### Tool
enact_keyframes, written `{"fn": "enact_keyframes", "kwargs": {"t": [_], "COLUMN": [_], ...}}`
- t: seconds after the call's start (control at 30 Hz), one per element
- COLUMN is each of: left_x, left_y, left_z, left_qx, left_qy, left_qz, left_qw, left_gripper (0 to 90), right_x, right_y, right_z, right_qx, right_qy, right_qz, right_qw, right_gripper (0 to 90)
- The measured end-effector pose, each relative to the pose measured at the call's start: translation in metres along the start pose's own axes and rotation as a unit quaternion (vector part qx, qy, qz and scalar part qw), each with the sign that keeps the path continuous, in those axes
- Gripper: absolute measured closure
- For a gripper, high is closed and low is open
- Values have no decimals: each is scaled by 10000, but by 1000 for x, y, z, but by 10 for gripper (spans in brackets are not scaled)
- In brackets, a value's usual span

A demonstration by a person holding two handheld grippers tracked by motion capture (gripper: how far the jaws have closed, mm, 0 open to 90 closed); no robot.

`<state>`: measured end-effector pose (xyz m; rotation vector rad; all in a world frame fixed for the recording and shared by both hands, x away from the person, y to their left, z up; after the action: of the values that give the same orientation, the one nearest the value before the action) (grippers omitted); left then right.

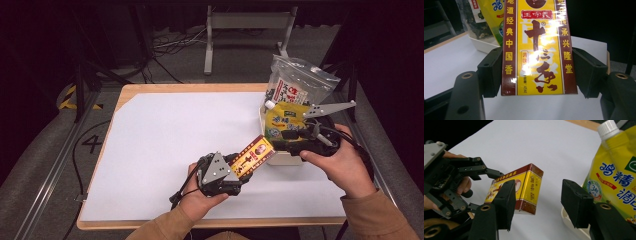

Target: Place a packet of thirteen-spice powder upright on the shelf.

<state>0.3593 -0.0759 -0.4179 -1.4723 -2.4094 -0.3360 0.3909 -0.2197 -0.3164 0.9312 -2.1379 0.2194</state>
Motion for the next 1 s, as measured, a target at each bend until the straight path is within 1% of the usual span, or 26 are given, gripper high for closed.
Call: {"fn": "enact_keyframes", "kwargs": {"t": [0.07,0.13,0.2,0.3,0.4,0.43,0.5,0.6,0.63,0.73,0.77,0.8,0.83,0.87,0.93,0.97,1.0], "left_x": [0,0,0,0,1,1,1,1,1,1,1,1,1,2,2,2,2], "left_y": [-1,-2,-2,-3,-3,-3,-3,-1,-1,-1,-1,-1,1,2,3,3,3], "left_z": [0,-1,-1,-1,-2,-2,-2,-1,-1,-2,-2,-2,-1,-1,-1,-1,-1], "left_qx": [-18,-75,-73,-113,-168,-179,-186,-193,-189,-168,-171,-171,-176,-169,-148,-148,-155], "left_qy": [-17,-17,-22,-42,-60,-56,-84,-89,-93,-110,-112,-112,-103,-112,-106,-103,-93], "left_qz": [16,31,28,31,6,2,-40,-65,-61,-76,-90,-90,-140,-139,-138,-141,-140], "left_qw": [10000,10000,10000,9999,9998,9998,9998,9998,9998,9998,9998,9998,9997,9997,9997,9997,9997], "left_gripper": [323,323,323,324,323,323,323,323,323,323,323,323,323,323,323,323,322], "right_x": [-5,-9,-10,-16,-21,-22,-26,-31,-33,-37,-38,-38,-38,-39,-40,-40,-40], "right_y": [-2,-3,-3,1,3,4,6,6,7,9,11,14,14,20,19,18,17], "right_z": [2,2,2,4,7,7,8,10,11,12,13,13,13,12,12,12,12], "right_qx": [-118,-194,-217,-341,-379,-381,-446,-489,-524,-541,-535,-541,-541,-589,-435,-395,-369], "right_qy": [129,195,219,331,456,467,490,554,579,622,644,656,656,621,601,614,617], "right_qz": [-27,-83,-122,-325,-423,-459,-604,-663,-743,-848,-933,-1068,-1068,-1296,-1113,-1047,-999], "right_qw": [9998,9996,9994,9983,9973,9971,9960,9951,9942,9930,9921,9906,9906,9879,9910,9918,9924], "right_gripper": [446,427,421,415,409,400,391,387,387,397,403,403,403,407,457,489,494]}}
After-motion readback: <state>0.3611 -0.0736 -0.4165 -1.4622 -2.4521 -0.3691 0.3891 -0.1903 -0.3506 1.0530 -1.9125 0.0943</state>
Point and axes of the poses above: each handheld gripper's, and its own axes: x roughly backward along the jaws, z roughly out of its underside, y roughly to its left, the point moved 9 cm from there along -x, roughly forward along the jaws, and after that the axes turned 4 degrees about y, right-handed, at the moved point
